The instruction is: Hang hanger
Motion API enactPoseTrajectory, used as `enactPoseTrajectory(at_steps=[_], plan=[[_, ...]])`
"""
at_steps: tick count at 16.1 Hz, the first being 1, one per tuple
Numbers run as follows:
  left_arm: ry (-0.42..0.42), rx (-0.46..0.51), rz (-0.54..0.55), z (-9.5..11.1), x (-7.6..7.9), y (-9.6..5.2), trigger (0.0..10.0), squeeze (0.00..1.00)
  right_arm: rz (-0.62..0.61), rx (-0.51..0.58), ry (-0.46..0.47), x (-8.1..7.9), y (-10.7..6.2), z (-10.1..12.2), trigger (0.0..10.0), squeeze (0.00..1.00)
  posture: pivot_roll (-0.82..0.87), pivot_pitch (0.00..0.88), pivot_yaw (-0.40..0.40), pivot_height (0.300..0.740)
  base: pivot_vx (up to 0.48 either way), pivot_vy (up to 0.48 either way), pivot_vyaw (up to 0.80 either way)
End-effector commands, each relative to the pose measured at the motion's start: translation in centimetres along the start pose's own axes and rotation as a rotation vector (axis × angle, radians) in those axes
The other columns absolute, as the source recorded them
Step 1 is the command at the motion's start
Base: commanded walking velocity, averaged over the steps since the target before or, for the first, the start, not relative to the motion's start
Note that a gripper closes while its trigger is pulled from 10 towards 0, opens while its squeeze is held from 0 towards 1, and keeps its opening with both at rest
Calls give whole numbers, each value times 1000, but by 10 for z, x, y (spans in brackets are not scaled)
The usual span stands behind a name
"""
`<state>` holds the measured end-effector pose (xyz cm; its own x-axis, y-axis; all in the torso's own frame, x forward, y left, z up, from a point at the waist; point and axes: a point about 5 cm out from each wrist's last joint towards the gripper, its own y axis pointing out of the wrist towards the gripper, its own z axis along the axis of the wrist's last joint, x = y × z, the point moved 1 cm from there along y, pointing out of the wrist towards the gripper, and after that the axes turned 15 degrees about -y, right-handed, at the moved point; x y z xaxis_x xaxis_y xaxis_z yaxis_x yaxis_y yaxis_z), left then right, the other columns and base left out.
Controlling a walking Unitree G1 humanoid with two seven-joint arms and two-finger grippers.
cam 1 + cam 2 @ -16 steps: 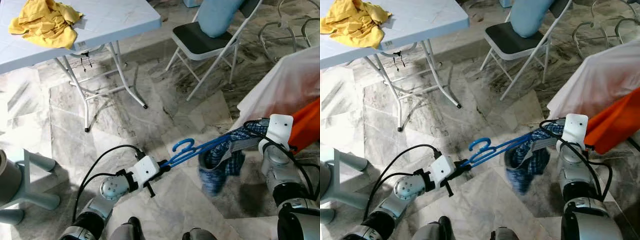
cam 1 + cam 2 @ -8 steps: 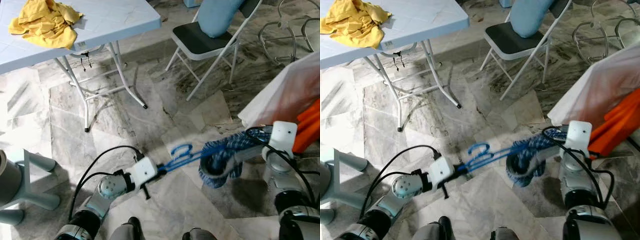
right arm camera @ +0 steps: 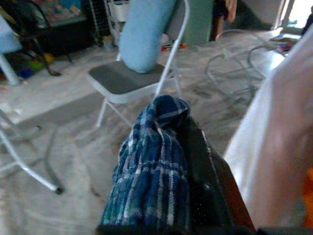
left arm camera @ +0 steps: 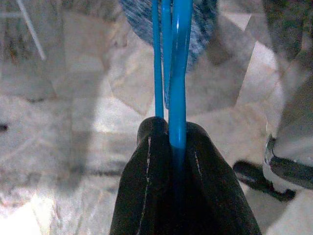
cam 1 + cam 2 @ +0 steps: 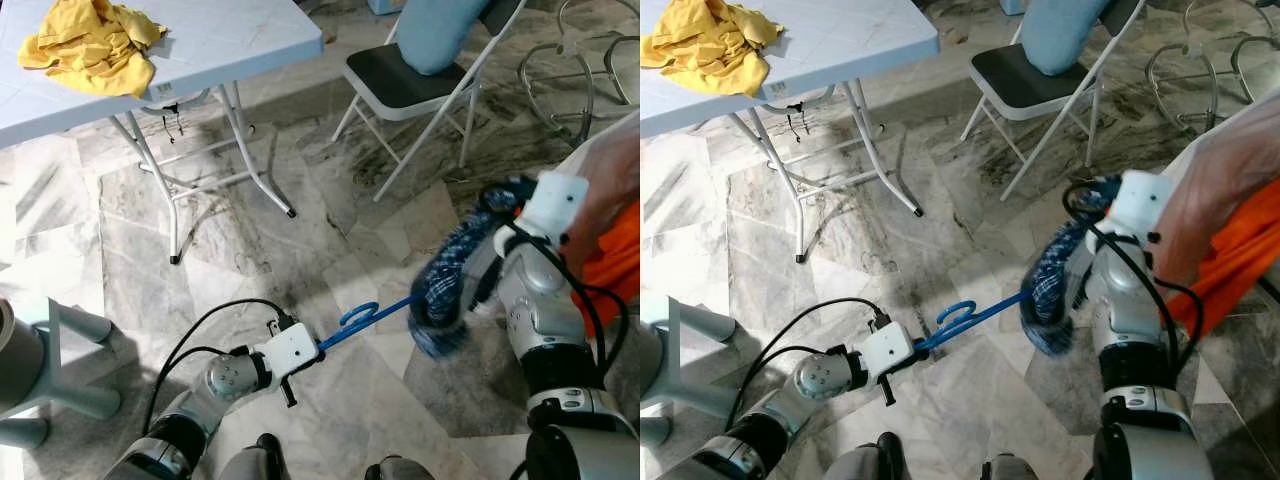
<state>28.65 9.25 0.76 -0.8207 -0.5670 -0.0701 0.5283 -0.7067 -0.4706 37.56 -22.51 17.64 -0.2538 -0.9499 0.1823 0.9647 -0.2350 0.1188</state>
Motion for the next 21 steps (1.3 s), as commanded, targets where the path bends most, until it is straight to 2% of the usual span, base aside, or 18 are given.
enactPoseTrajectory(at_steps=[1, 2, 4, 6, 7, 9, 11, 12, 14, 16, 18, 19, 21], plan=[[-22, -113, 5, -23, 4, -5, 0, 0, -1, 73, 13, 3, 3, 23, 0, 0, -109, 181, 50, 740, 0, 0, 0], [-28, -122, 17, -25, 3, -5, 0, 0, -7, 92, -28, 7, 2, 26, 0, 0, -111, 180, 47, 740, 0, 0, 0], [-35, -136, 25, -27, 1, -6, 0, 0, -58, 99, -137, 18, -1, 19, 0, 0, -107, 179, 46, 740, 0, 0, 0], [-33, -126, 41, -26, -1, -6, 0, 0, -91, 91, -207, 22, -5, 9, 0, 0, -102, 181, 49, 740, 0, 0, 0], [-40, -89, 54, -23, -2, -7, 0, 0, -122, 71, -252, 26, -7, 1, 0, 0, -97, 181, 53, 740, 0, 0, 0], [-76, 14, 57, -13, -2, -7, 0, 0, -179, -43, -297, 34, -12, -25, 0, 0, -91, 184, 56, 740, 0, 0, 0], [-62, 32, -7, -12, 4, -6, 0, 0, -170, -122, -331, 30, -17, -48, 0, 0, -90, 186, 59, 740, 0, 0, 0], [-57, 40, -12, -11, 5, -6, 0, 0, -167, -141, -349, 28, -20, -55, 0, 0, -87, 186, 58, 740, 0, 0, 0], [-62, 113, -5, 1, 2, -6, 0, 0, -140, -198, -400, 19, -27, -74, 0, 0, -85, 185, 56, 740, 0, 0, 0], [-105, 201, -27, 16, -4, -7, 0, 0, -111, -261, -424, 16, -36, -92, 0, 0, -80, 182, 53, 740, 0, 0, 0], [-176, 264, -22, 19, -6, -9, 0, 0, -82, -287, -431, 12, -42, -102, 0, 0, -82, 181, 50, 740, 0, 0, 0], [-240, 303, -17, 23, -7, -9, 0, 0, -71, -313, -432, 10, -47, -109, 0, 0, -83, 181, 48, 740, 0, 0, 0], [-259, 357, -3, 34, -12, -9, 0, 0, -39, -371, -440, 8, -55, -123, 0, 0, -84, 180, 44, 740, 0, 0, 0]])
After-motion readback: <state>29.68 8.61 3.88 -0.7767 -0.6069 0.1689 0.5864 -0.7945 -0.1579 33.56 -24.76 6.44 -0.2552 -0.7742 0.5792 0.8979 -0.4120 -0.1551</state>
